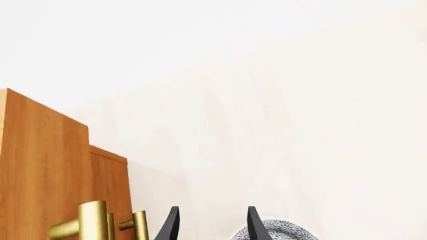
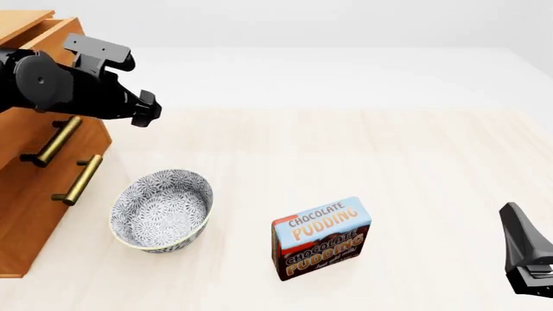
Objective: Put the butter at the back in the top drawer of the cabinet and close it.
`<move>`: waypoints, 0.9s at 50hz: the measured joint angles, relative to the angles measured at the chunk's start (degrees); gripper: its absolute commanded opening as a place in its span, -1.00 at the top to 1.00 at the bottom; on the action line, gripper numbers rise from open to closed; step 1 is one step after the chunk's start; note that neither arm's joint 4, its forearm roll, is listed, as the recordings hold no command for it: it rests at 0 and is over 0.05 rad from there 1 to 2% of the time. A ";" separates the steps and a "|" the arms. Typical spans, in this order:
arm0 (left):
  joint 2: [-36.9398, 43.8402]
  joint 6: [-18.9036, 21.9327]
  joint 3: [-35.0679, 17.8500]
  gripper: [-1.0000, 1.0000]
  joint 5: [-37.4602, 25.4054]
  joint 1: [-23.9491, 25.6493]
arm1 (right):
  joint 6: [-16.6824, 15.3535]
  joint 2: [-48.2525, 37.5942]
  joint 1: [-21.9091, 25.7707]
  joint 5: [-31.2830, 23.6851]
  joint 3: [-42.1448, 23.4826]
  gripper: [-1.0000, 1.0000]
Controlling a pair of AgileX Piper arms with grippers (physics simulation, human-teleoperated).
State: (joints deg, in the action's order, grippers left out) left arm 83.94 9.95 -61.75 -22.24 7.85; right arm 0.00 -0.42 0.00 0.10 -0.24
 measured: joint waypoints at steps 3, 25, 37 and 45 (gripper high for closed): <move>-0.03 0.04 0.08 -1.00 0.06 -0.51 | 0.00 0.00 0.00 0.00 0.00 -1.00; -0.39 0.33 0.66 -1.00 0.46 -3.44 | 0.00 0.00 0.00 0.00 0.00 -1.00; -0.84 0.38 0.98 -1.00 0.61 -4.70 | 0.00 0.00 0.00 0.00 0.00 -1.00; -1.28 0.47 1.22 -1.00 0.66 -5.55 | 0.00 0.00 0.00 0.00 0.00 -1.00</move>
State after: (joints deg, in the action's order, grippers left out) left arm 82.66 10.42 -60.53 -21.58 2.30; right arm 0.00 -0.42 0.00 0.10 -0.24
